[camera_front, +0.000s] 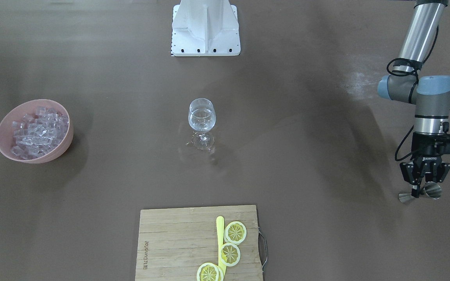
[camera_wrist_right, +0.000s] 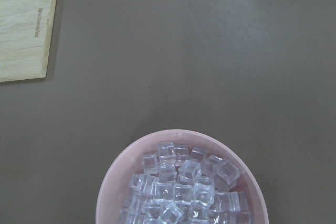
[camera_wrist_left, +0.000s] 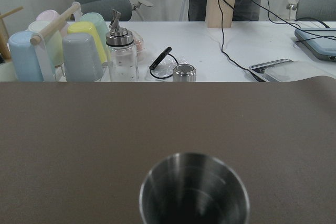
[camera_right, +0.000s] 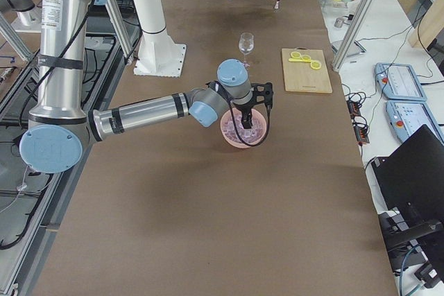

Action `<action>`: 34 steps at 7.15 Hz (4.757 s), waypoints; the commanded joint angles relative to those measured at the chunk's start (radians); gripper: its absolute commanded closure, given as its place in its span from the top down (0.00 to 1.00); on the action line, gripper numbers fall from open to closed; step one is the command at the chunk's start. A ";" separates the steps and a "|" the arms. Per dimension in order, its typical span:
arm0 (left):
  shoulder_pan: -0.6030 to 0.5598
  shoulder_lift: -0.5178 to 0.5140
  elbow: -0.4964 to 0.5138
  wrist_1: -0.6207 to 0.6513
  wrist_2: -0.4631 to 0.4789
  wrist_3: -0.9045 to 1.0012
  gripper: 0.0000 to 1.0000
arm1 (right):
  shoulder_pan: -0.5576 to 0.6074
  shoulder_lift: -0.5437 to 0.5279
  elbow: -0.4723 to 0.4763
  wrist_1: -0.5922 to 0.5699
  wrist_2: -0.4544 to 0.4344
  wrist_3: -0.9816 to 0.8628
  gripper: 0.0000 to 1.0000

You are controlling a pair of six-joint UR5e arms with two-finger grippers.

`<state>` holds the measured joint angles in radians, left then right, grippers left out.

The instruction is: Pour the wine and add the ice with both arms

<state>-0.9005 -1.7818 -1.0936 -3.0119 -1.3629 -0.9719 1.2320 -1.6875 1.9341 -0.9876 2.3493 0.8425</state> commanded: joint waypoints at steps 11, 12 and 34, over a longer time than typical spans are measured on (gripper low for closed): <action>-0.266 0.219 -0.317 0.182 -0.700 0.056 0.99 | -0.133 -0.011 0.033 -0.023 -0.131 0.059 0.98; -0.268 0.223 -0.325 0.182 -0.700 0.056 0.99 | -0.213 -0.011 0.016 -0.026 -0.193 0.059 0.97; -0.276 0.223 -0.328 0.176 -0.694 0.058 0.99 | -0.315 0.095 -0.076 -0.115 -0.252 0.063 0.87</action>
<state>-1.1765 -1.5586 -1.4218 -2.8343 -2.0571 -0.9143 0.9214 -1.5912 1.8581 -1.1024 2.1018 0.9045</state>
